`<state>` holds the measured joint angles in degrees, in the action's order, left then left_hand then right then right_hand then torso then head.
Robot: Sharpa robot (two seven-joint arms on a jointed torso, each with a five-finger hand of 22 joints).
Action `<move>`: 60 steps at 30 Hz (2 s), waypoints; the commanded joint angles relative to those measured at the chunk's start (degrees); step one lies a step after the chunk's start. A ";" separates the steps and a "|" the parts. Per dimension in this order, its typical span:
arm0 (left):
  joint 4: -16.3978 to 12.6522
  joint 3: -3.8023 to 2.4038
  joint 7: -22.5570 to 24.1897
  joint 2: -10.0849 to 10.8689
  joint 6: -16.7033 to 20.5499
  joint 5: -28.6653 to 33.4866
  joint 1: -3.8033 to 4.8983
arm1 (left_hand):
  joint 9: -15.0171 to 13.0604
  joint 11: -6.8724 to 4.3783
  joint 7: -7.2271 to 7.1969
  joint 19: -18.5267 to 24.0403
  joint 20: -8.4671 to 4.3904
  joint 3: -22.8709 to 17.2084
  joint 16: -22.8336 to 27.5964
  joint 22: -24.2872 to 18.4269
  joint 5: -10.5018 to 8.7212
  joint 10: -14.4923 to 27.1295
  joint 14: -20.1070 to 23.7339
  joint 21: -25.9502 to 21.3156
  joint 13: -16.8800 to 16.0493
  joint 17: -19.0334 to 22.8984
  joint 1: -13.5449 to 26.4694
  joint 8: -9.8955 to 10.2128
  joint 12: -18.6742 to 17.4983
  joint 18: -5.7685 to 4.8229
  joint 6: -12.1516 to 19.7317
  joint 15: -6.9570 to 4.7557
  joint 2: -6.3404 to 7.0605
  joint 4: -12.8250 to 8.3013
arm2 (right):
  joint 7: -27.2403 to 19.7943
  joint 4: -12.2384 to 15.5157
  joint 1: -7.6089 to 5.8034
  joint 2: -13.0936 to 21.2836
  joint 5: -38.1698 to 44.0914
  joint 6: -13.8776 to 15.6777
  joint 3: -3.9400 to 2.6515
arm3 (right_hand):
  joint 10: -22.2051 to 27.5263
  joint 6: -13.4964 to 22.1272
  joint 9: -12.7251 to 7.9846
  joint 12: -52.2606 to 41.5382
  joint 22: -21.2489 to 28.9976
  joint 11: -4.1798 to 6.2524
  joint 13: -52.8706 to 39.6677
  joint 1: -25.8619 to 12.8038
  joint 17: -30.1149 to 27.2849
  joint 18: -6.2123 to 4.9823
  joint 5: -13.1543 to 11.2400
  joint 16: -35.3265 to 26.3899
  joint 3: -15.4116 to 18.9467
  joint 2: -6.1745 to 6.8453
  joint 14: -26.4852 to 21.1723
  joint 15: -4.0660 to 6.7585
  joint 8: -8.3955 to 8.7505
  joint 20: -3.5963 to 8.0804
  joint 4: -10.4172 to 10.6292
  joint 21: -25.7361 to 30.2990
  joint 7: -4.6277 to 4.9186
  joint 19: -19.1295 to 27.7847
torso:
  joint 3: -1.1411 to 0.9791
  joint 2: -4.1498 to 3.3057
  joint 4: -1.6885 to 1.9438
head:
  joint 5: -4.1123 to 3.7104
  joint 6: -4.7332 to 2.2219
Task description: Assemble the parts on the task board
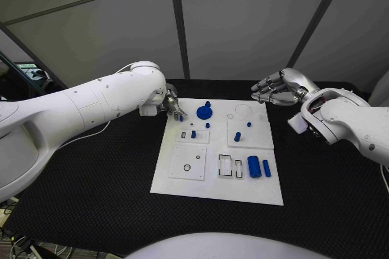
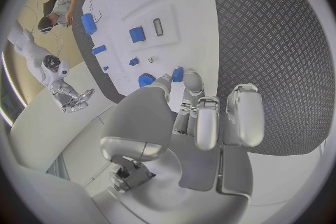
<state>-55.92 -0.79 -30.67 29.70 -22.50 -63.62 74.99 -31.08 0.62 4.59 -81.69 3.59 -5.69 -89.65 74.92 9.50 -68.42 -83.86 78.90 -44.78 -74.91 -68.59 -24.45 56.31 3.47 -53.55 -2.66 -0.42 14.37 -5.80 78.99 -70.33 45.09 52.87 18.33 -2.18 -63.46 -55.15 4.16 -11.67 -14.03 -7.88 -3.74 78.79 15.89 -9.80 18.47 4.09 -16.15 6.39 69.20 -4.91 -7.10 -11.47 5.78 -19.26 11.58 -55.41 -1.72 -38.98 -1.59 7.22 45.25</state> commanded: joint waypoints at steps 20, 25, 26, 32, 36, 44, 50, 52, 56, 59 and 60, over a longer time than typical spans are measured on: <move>-0.02 0.01 0.40 -0.15 2.08 2.16 0.05 | 0.31 -0.39 -0.21 -0.29 -0.17 -1.72 -0.31 1.70 0.34 -0.17 -6.13 0.30 0.29 -15.04 -3.36 0.02 0.03 -0.07 -0.80 -0.39 -1.11 -1.85 | -0.16 -0.01 -0.10 -0.13 0.31 -0.89 -0.04 | -0.13 -0.27 0.05 -0.06 0.21 -0.03 0.06 -0.03 -0.15 -0.64 0.43 -0.33 0.07 -0.33 -0.10 -0.29 0.04 0.10 -0.30 0.39 0.20 -0.59 | 0.04 -0.01 0.00 | -0.18 0.12; -0.10 0.01 0.35 0.02 1.77 3.37 0.05 | -0.74 -0.96 -0.82 -0.35 -0.78 -6.94 -0.35 1.94 0.43 -0.06 -6.14 0.34 0.74 -15.09 -7.89 -1.43 -0.61 -0.09 -0.54 -0.99 -2.26 -5.39 | 0.00 -0.03 -0.10 -0.12 0.39 -1.27 -0.04 | -0.13 -0.27 0.05 -0.06 0.21 -0.03 0.06 -0.03 -0.15 -0.64 0.43 -0.33 0.07 -0.33 -0.10 -0.29 0.04 0.10 -0.30 0.39 0.20 -0.59 | 0.03 0.03 0.01 | -0.23 0.24; -0.13 0.01 0.34 0.04 1.66 3.49 0.05 | -0.96 -1.03 -0.90 -0.37 -0.81 -7.89 -0.35 1.99 0.47 -0.11 -6.14 0.35 0.84 -15.09 -8.29 -1.68 -0.72 -0.11 -0.37 -1.01 -2.18 -5.91 | 0.03 -0.04 -0.10 -0.12 0.41 -1.33 -0.04 | -0.13 -0.27 0.05 -0.06 0.21 -0.03 0.06 -0.03 -0.15 -0.64 0.43 -0.33 0.07 -0.33 -0.10 -0.29 0.04 0.10 -0.30 0.39 0.20 -0.59 | 0.05 0.02 0.01 | -0.23 0.26; -0.37 0.01 0.33 0.17 1.11 3.81 0.04 | -2.43 -1.04 -0.88 -0.43 -0.86 -13.46 -0.35 2.25 -0.59 -0.47 -6.14 0.38 1.41 -15.09 -8.76 -3.28 -1.30 -0.15 0.48 -0.99 -1.38 -8.02 | 0.07 -0.04 -0.10 -0.14 0.47 -1.45 -0.04 | -0.13 -0.27 0.05 -0.06 0.21 -0.03 0.06 -0.03 -0.15 -0.64 0.43 -0.33 0.07 -0.33 -0.10 -0.29 0.04 0.10 -0.30 0.39 0.20 -0.59 | 0.02 0.01 -0.04 | -0.15 0.34; -0.61 0.01 0.47 0.38 1.78 4.29 0.02 | -3.30 -0.97 -0.79 -0.45 -0.75 -16.53 -0.35 2.40 -1.72 -0.61 -6.14 0.37 1.78 -15.09 -7.77 -4.14 -1.55 -0.17 1.08 -0.89 -0.65 -8.65 | 0.06 -0.08 -0.10 -0.15 0.48 -1.42 -0.04 | -0.13 -0.27 0.05 -0.06 0.21 -0.03 0.06 -0.03 -0.15 -0.64 0.43 -0.33 0.07 -0.33 -0.10 -0.29 0.04 0.10 -0.30 0.39 0.20 -0.59 | 0.01 0.00 -0.01 | -0.12 0.39; -3.02 0.00 1.46 2.23 5.53 6.61 -0.18 | -4.03 -1.00 -0.82 -0.49 -0.73 -18.73 -0.35 2.56 -1.88 -0.88 -6.14 0.40 1.86 -15.09 -6.99 -4.95 -1.51 -0.18 1.35 -0.89 -0.11 -9.19 | -0.03 -0.21 -0.10 -0.13 0.49 -1.29 -0.04 | -0.13 -0.28 0.05 -0.06 0.25 -0.05 0.06 -0.04 -0.18 -0.64 0.46 -0.34 0.07 -0.34 -0.10 -0.30 0.04 0.09 -0.29 0.45 0.23 -0.63 | 0.02 0.03 0.08 | -0.11 0.28; -7.61 0.00 1.92 4.97 8.13 7.31 -0.46 | -4.57 -1.08 -0.88 -0.58 -0.78 -20.28 -0.35 2.74 -1.91 -1.17 -6.14 0.48 1.84 -15.09 -6.57 -5.55 -1.41 -0.21 1.58 -0.95 0.71 -9.81 | -0.09 -0.47 -0.10 -0.09 0.49 -1.23 -0.04 | -0.13 -0.28 0.05 -0.06 0.25 -0.05 0.06 -0.04 -0.18 -0.64 0.46 -0.34 0.07 -0.34 -0.10 -0.30 0.04 0.09 -0.29 0.45 0.23 -0.63 | 0.03 0.08 0.12 | -0.08 0.34; -9.65 0.01 2.01 6.15 9.20 7.39 -0.61 | -4.82 -1.13 -0.94 -0.63 -0.82 -21.38 -0.35 2.82 -1.87 -1.33 -6.14 0.50 1.85 -15.09 -6.41 -5.85 -1.40 -0.21 1.65 -1.01 1.17 -10.16 | -0.11 -0.56 -0.10 -0.04 0.49 -1.20 -0.04 | -0.13 -0.28 0.05 -0.06 0.25 -0.05 0.06 -0.04 -0.18 -0.64 0.46 -0.34 0.07 -0.34 -0.10 -0.30 0.04 0.09 -0.29 0.45 0.23 -0.63 | 0.05 0.09 0.08 | -0.11 0.36; -14.00 0.02 2.16 8.71 11.34 7.38 -1.13 | -5.29 -1.22 -0.99 -0.75 -0.90 -23.80 -0.35 3.04 -1.88 -1.66 -6.14 0.60 2.00 -15.09 -5.70 -6.42 -1.48 -0.25 1.77 -1.08 2.27 -10.64 | -0.12 -0.71 -0.10 0.08 0.49 -1.13 -0.03 | -0.13 -0.28 0.05 -0.06 0.25 -0.05 0.06 -0.04 -0.18 -0.64 0.46 -0.34 0.07 -0.34 -0.10 -0.30 0.04 0.09 -0.29 0.45 0.23 -0.63 | 0.02 0.14 0.15 | -0.04 0.32; -17.28 0.03 2.16 10.67 12.74 6.98 -1.56 | -5.60 -1.28 -1.06 -0.86 -0.95 -25.43 -0.35 3.21 -1.89 -1.98 -6.14 0.68 2.02 -15.09 -5.16 -6.81 -1.45 -0.28 1.75 -1.15 3.02 -10.94 | -0.14 -0.76 -0.10 0.13 0.49 -1.11 -0.03 | -0.13 -0.28 0.05 -0.06 0.25 -0.05 0.06 -0.04 -0.18 -0.64 0.46 -0.34 0.07 -0.34 -0.10 -0.30 0.04 0.09 -0.29 0.45 0.23 -0.63 | -0.02 0.09 0.08 | -0.04 0.33; -18.36 0.03 2.15 11.35 13.18 6.86 -1.72 | -5.70 -1.31 -1.09 -0.91 -0.97 -26.02 -0.35 3.29 -1.89 -2.09 -6.14 0.73 2.03 -15.09 -4.95 -6.94 -1.45 -0.30 1.74 -1.17 3.29 -11.03 | -0.14 -0.78 -0.10 0.14 0.49 -1.10 -0.03 | -0.13 -0.28 0.05 -0.06 0.25 -0.05 0.06 -0.04 -0.18 -0.64 0.46 -0.34 0.07 -0.34 -0.10 -0.30 0.04 0.09 -0.29 0.45 0.23 -0.63 | -0.02 0.09 0.08 | -0.04 0.33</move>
<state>-73.56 -0.77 -29.32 40.88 -12.73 -56.92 73.25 -33.42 -0.68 3.59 -82.50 2.77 -25.42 -89.65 74.92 7.65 -70.15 -84.15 79.34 -42.83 -74.91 -73.56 -31.14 54.98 3.48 -52.08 -3.39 2.46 9.39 -5.62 78.19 -70.33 45.21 53.24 17.31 -2.18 -63.46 -55.15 4.17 -11.67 -13.83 -7.88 -3.74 78.79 15.77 -9.80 18.75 4.09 -16.15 6.39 69.20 -4.91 -7.10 -11.27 5.78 -19.01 11.58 -55.62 -1.70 -38.87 -1.48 7.16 45.60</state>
